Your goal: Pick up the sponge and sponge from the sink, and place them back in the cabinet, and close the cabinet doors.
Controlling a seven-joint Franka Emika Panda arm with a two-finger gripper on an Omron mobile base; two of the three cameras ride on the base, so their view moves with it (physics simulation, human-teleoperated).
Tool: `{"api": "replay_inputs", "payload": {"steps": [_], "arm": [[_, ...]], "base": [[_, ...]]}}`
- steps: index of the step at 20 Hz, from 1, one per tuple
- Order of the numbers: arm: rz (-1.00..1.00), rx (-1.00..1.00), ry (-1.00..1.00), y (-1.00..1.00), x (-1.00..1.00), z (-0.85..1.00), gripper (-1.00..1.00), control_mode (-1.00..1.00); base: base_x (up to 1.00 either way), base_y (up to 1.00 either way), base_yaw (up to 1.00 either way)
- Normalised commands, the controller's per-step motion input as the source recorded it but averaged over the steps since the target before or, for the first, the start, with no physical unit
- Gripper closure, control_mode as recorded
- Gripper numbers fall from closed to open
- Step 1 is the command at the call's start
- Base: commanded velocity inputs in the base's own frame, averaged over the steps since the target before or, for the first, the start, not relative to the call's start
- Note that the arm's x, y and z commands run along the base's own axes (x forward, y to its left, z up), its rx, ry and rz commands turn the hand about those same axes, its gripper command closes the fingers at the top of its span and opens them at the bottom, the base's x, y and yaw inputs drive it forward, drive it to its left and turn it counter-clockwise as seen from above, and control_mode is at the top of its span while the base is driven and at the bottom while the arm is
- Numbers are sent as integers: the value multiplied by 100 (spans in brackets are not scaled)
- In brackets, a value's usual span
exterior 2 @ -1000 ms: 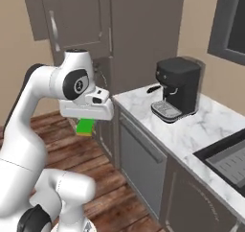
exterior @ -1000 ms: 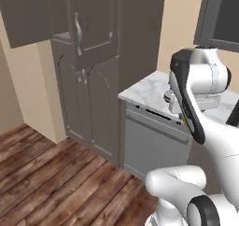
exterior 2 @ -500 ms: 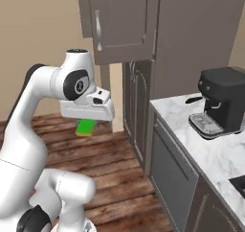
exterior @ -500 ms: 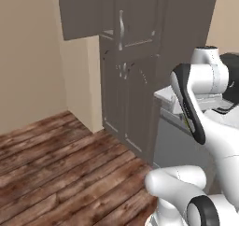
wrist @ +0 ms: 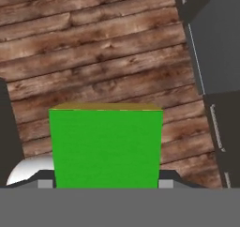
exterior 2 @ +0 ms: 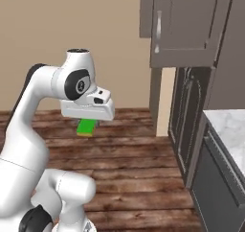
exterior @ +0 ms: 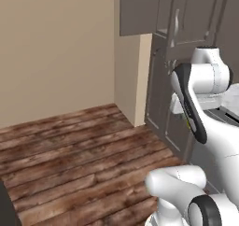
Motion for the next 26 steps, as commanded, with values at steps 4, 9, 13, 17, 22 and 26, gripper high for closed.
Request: {"api": "replay_inputs", "payload": {"steps": [4, 9, 13, 17, 22, 26], "arm": [[0, 0, 0, 0, 0, 0, 100, 100], [0, 0, 0, 0, 0, 0, 100, 100], [0, 0, 0, 0, 0, 0, 100, 100], [0, 0, 0, 0, 0, 0, 100, 100], [0, 0, 0, 0, 0, 0, 100, 100], [0, 0, 0, 0, 0, 0, 100, 100]], "base": [[0, 83, 35], [0, 77, 33], [24, 33, 11], [63, 0, 0], [86, 0, -1], [90, -1, -2]]}}
